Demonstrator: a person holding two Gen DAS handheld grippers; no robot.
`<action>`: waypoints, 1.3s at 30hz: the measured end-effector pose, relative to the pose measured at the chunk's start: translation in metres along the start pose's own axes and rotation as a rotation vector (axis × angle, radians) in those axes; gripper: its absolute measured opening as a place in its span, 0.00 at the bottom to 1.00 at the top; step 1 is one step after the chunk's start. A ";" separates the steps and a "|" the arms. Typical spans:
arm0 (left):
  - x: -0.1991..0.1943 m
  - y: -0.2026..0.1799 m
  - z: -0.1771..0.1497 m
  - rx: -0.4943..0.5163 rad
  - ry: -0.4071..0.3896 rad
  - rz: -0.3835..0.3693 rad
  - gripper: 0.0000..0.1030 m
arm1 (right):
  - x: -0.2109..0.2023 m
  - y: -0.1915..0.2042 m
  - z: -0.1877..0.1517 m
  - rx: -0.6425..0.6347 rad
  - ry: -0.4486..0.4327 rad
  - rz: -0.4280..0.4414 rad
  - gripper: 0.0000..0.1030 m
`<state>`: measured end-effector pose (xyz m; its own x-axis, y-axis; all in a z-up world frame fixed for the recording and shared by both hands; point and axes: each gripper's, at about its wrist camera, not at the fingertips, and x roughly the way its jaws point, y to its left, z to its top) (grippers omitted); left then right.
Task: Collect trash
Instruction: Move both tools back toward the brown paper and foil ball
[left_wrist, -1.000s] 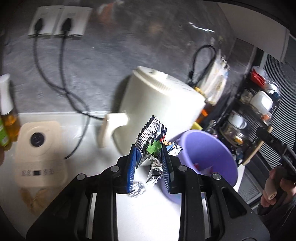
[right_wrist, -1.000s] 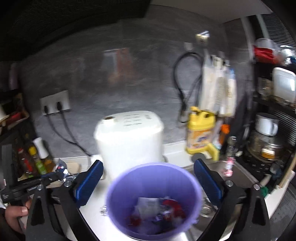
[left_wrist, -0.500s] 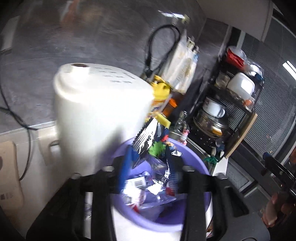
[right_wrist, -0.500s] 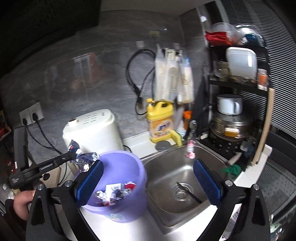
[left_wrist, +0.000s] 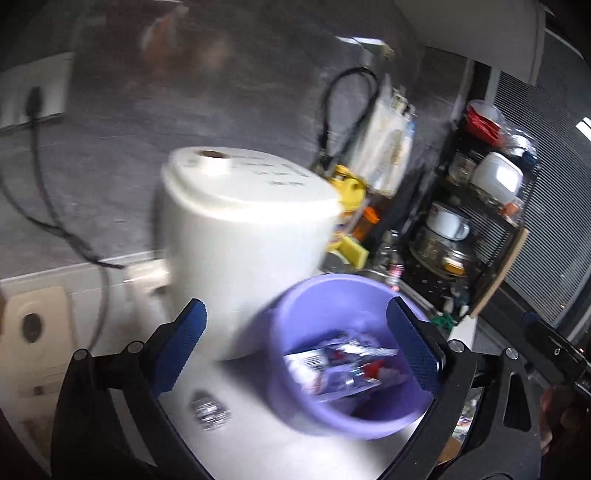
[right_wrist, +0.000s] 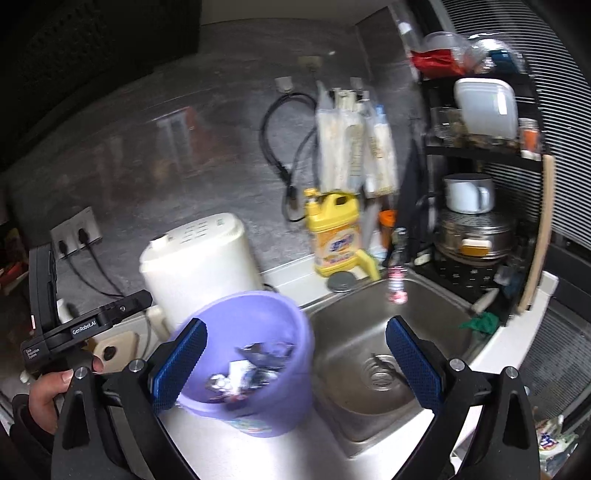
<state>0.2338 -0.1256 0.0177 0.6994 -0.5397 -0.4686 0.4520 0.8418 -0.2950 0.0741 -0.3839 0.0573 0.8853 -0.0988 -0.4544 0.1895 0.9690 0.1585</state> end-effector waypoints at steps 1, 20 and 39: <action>-0.007 0.008 -0.001 -0.008 -0.001 0.022 0.94 | 0.003 0.006 -0.001 -0.005 0.003 0.018 0.92; -0.110 0.117 -0.054 -0.171 -0.005 0.331 0.94 | 0.027 0.121 -0.051 -0.176 0.084 0.249 0.92; -0.122 0.177 -0.126 -0.290 0.095 0.462 0.94 | 0.057 0.190 -0.121 -0.394 0.176 0.294 0.92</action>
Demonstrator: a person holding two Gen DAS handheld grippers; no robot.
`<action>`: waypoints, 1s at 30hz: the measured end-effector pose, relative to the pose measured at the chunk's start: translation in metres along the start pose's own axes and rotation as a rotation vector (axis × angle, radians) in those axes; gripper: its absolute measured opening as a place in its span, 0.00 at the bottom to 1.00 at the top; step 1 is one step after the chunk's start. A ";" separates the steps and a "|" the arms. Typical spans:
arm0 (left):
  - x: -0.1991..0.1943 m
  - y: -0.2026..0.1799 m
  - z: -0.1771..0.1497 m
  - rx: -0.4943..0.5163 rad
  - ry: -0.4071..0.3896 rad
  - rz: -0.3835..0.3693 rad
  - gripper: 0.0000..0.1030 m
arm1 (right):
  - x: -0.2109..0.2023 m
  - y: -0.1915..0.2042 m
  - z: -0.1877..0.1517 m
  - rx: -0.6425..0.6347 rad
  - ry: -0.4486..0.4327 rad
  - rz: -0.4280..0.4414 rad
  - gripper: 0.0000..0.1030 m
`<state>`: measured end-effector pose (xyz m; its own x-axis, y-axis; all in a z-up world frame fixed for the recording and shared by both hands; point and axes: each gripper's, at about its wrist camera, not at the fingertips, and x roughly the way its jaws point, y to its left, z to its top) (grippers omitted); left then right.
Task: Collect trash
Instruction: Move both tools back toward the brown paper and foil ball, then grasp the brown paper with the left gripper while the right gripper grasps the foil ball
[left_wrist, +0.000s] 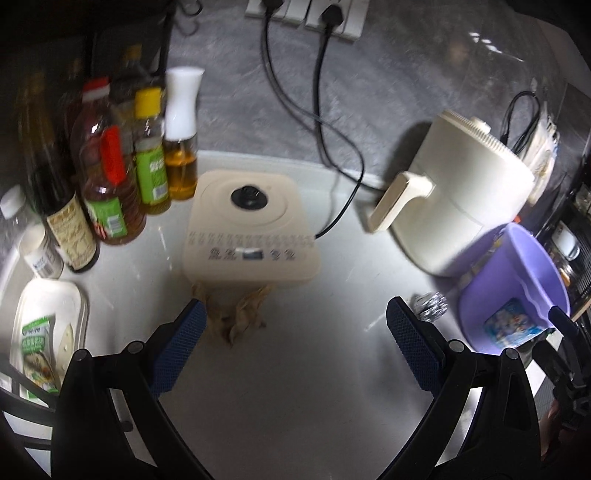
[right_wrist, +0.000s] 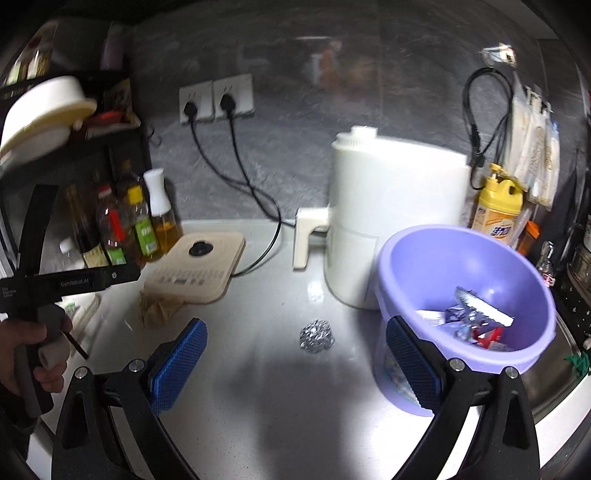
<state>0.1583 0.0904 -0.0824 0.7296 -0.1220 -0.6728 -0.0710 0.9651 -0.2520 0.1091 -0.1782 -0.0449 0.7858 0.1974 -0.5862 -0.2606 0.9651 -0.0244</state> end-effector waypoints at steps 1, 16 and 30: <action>0.004 0.003 -0.003 -0.006 0.008 0.006 0.94 | 0.005 0.004 -0.004 -0.011 0.005 -0.007 0.92; 0.076 0.030 -0.025 -0.066 0.084 0.101 0.94 | 0.105 0.002 -0.036 0.026 0.136 -0.171 0.92; 0.086 0.036 -0.031 -0.132 0.080 0.113 0.21 | 0.179 0.003 -0.025 0.013 0.222 -0.297 0.92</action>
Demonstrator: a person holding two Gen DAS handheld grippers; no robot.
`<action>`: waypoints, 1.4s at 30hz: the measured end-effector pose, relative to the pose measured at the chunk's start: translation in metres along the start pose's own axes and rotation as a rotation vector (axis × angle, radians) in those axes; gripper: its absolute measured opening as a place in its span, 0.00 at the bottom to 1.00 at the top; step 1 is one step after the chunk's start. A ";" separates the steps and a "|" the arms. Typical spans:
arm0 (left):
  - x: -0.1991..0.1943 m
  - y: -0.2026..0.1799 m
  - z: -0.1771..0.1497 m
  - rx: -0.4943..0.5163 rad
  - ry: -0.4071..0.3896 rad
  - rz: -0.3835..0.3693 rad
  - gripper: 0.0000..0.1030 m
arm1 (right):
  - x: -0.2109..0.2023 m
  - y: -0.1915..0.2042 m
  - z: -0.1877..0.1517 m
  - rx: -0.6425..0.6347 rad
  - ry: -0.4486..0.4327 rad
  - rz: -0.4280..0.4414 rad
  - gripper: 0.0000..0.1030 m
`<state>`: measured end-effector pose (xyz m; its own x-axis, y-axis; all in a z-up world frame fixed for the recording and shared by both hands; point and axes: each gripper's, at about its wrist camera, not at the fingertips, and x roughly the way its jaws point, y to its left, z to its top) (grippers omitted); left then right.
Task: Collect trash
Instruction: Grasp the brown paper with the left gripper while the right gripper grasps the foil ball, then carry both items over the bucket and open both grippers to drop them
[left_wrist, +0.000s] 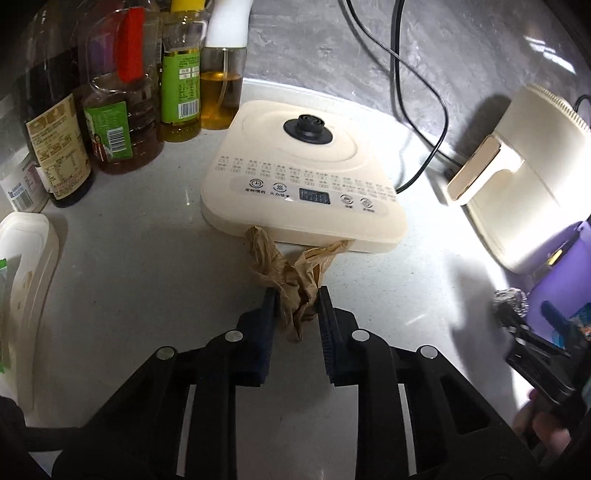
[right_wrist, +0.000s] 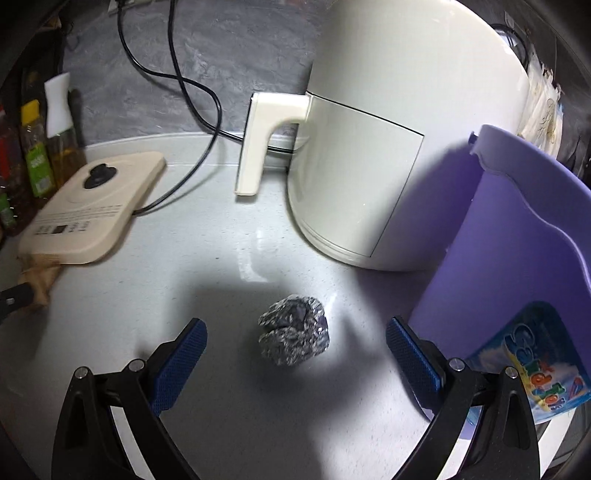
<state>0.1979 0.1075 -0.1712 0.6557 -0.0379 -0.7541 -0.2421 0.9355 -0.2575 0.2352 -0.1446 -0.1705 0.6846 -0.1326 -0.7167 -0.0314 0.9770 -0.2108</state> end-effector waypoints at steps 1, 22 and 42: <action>-0.003 0.001 0.000 0.000 -0.006 0.000 0.21 | 0.004 0.001 0.001 0.009 0.012 0.000 0.92; -0.097 -0.034 0.019 0.050 -0.182 -0.030 0.21 | -0.096 -0.002 0.048 0.031 -0.158 0.325 0.36; -0.166 -0.146 0.050 0.225 -0.360 -0.242 0.21 | -0.193 -0.134 0.066 0.220 -0.375 0.267 0.36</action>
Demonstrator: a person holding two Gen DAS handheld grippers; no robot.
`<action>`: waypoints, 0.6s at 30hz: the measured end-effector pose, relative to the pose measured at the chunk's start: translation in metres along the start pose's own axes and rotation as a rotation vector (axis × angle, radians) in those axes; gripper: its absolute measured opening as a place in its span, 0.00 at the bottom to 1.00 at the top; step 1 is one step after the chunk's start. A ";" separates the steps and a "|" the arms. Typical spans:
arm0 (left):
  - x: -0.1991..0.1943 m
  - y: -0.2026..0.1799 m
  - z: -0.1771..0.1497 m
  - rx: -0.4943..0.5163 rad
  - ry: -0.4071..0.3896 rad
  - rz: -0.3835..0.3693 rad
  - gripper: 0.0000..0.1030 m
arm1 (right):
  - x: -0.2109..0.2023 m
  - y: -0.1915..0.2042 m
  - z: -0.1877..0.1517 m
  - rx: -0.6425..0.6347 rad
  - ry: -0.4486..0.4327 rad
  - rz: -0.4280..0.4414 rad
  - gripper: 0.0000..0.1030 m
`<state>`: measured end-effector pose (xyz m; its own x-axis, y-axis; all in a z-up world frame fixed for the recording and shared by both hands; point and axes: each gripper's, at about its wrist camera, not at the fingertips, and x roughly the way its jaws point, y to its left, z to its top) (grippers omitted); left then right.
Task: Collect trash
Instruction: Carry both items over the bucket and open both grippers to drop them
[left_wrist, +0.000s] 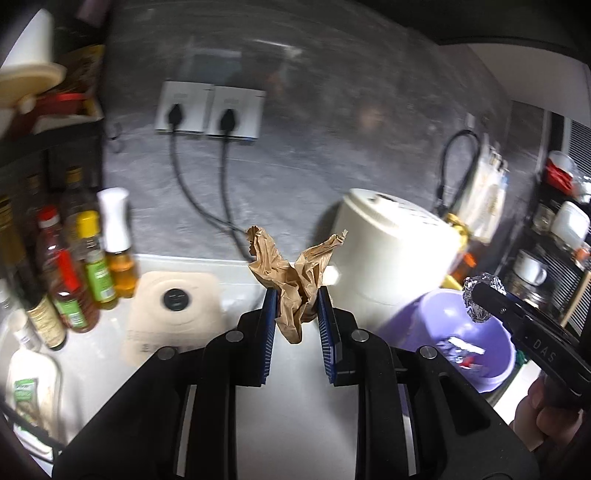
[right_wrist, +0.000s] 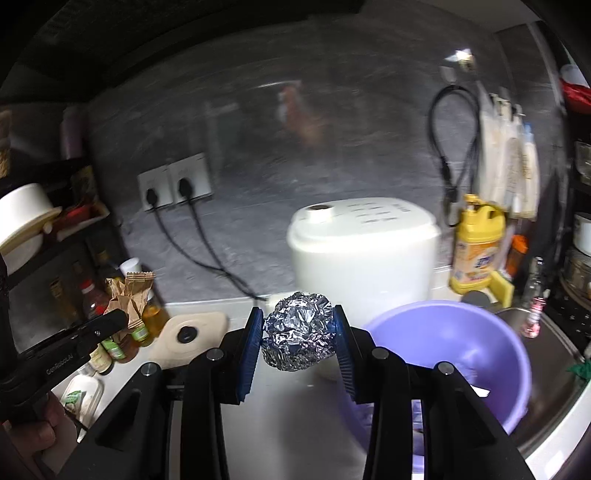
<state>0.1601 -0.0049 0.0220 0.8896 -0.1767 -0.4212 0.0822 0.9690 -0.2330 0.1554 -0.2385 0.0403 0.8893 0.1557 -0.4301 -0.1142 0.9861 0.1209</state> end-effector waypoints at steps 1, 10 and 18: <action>0.004 -0.008 0.001 0.010 0.002 -0.018 0.21 | -0.004 -0.007 0.001 0.006 -0.006 -0.014 0.36; 0.032 -0.065 0.003 0.084 0.036 -0.153 0.21 | -0.029 -0.065 0.005 0.072 -0.048 -0.121 0.37; 0.052 -0.109 -0.001 0.129 0.068 -0.259 0.21 | -0.060 -0.103 0.008 0.154 -0.136 -0.115 0.93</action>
<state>0.1972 -0.1200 0.0242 0.7999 -0.4276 -0.4211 0.3626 0.9035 -0.2286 0.1170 -0.3496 0.0609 0.9451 0.0238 -0.3260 0.0507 0.9746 0.2182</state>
